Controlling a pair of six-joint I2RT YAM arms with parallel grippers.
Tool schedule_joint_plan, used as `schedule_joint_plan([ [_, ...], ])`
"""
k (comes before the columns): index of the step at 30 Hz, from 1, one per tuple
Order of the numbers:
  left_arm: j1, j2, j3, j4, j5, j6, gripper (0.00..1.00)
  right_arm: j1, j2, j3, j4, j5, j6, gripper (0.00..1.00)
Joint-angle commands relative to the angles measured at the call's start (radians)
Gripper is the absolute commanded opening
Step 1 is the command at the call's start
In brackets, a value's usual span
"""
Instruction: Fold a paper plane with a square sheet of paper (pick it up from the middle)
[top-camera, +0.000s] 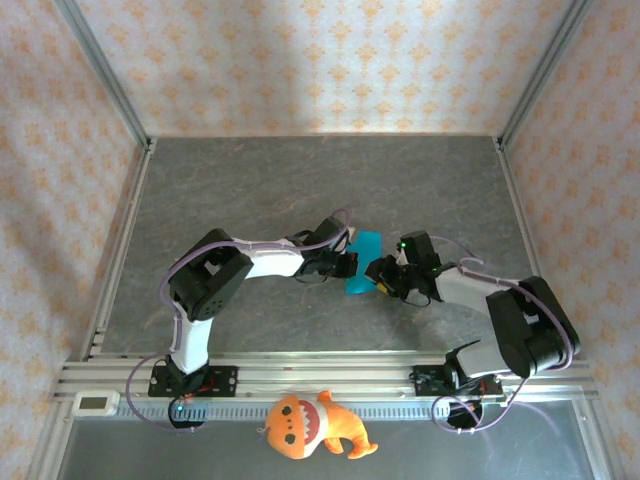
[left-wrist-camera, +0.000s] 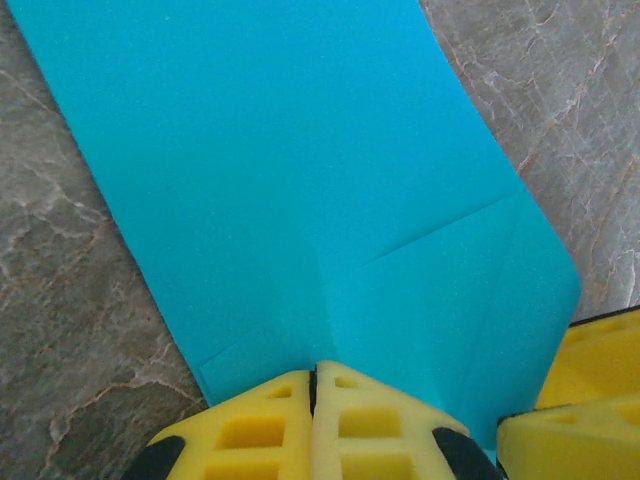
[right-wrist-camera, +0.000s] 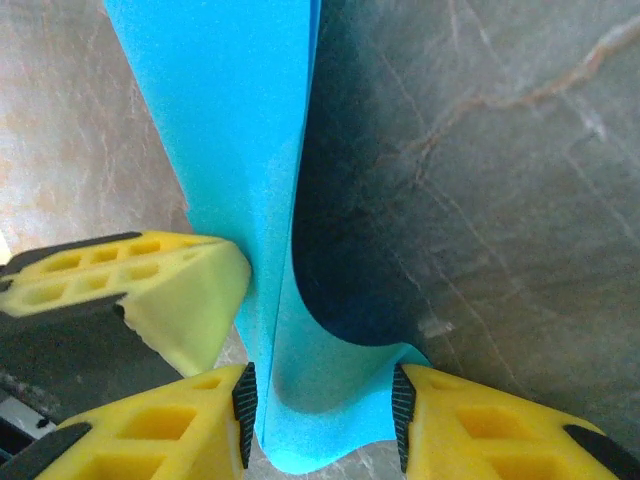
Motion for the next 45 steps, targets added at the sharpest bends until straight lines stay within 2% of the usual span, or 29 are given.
schedule_joint_plan([
  [1, 0.003, -0.002, -0.033, -0.031, 0.008, -0.007, 0.00, -0.033, 0.014, 0.014, 0.084, -0.005, 0.012, 0.43],
  [6, 0.000, -0.002, -0.038, -0.027, 0.014, -0.008, 0.00, -0.081, 0.047, 0.011, 0.192, -0.100, 0.001, 0.41],
  [15, -0.001, 0.001, -0.041, -0.019, 0.020, -0.007, 0.00, -0.122, 0.094, 0.015, 0.243, -0.142, -0.050, 0.39],
  [21, -0.001, -0.004, -0.043, -0.015, 0.024, -0.008, 0.00, -0.149, 0.128, 0.005, 0.293, -0.185, -0.065, 0.33],
  [30, -0.003, -0.013, -0.049, -0.007, 0.036, -0.007, 0.00, -0.159, 0.160, 0.002, 0.333, -0.195, -0.105, 0.22],
  [45, -0.004, -0.025, -0.044, -0.008, 0.046, -0.007, 0.00, -0.175, 0.181, -0.007, 0.352, -0.198, -0.139, 0.11],
])
